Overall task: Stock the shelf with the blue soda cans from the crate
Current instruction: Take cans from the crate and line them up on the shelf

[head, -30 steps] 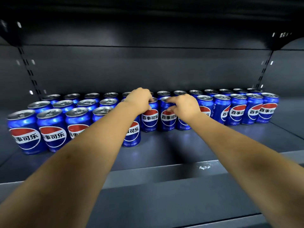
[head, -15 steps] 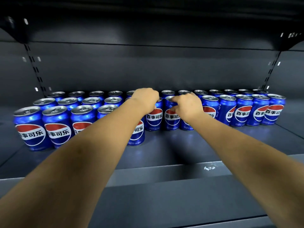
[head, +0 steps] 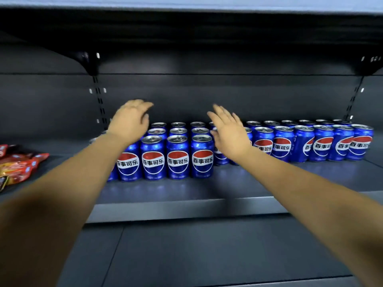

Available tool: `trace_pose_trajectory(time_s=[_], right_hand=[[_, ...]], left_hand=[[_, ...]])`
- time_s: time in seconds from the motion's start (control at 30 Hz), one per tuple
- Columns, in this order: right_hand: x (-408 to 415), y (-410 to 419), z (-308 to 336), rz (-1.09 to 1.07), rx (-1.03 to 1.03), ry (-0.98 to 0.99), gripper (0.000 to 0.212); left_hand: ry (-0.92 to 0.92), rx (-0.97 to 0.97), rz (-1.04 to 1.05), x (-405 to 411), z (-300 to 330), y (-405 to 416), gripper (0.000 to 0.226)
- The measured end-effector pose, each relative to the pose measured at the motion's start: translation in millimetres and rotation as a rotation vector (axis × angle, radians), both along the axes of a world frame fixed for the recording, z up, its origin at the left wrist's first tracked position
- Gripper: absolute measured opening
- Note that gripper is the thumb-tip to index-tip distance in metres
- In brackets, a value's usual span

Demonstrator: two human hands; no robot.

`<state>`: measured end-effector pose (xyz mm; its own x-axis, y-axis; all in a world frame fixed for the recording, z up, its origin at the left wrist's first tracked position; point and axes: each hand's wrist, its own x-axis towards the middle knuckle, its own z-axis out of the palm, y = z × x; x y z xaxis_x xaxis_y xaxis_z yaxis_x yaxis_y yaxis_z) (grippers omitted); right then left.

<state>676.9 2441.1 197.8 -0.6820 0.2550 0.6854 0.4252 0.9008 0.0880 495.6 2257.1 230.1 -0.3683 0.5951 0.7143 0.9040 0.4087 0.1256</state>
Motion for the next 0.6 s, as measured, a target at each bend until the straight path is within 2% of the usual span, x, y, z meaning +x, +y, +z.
trace_pose_trajectory(time_s=[0.07, 0.17, 0.27, 0.37, 0.43, 0.53, 0.6], right_hand=[[-13.7, -25.7, -1.4, 0.167, 0.295, 0.065, 0.056], [-38.9, -53.1, -15.5, 0.381, 0.631, -0.090, 0.053], [-61.4, -64.3, -36.6, 0.578, 0.787, -0.242, 0.039], [-80.2, -74.4, -53.3, 0.565, 0.845, -0.375, 0.051], [-92.7, -81.5, -61.1, 0.578, 0.862, -0.391, 0.048], [-116.7, -89.5, -70.2, 0.664, 0.914, -0.297, 0.046], [-130.7, -98.7, -78.0, 0.667, 0.905, -0.283, 0.041]], left_hand=[[-0.060, 0.131, 0.055, -19.3, 0.5, -28.2, 0.040], [-0.212, 0.316, 0.196, -51.7, -3.1, -62.8, 0.043], [-0.434, 0.493, 0.237, -76.4, -22.8, -80.0, 0.043], [-0.781, 0.642, 0.260, -103.7, -52.4, -75.9, 0.037], [-1.042, 0.731, 0.173, -115.7, -68.4, -66.5, 0.035], [-1.526, 0.888, -0.128, -117.1, -73.0, -53.8, 0.029], [-1.631, 0.925, -0.268, -118.6, -74.4, -49.6, 0.028]])
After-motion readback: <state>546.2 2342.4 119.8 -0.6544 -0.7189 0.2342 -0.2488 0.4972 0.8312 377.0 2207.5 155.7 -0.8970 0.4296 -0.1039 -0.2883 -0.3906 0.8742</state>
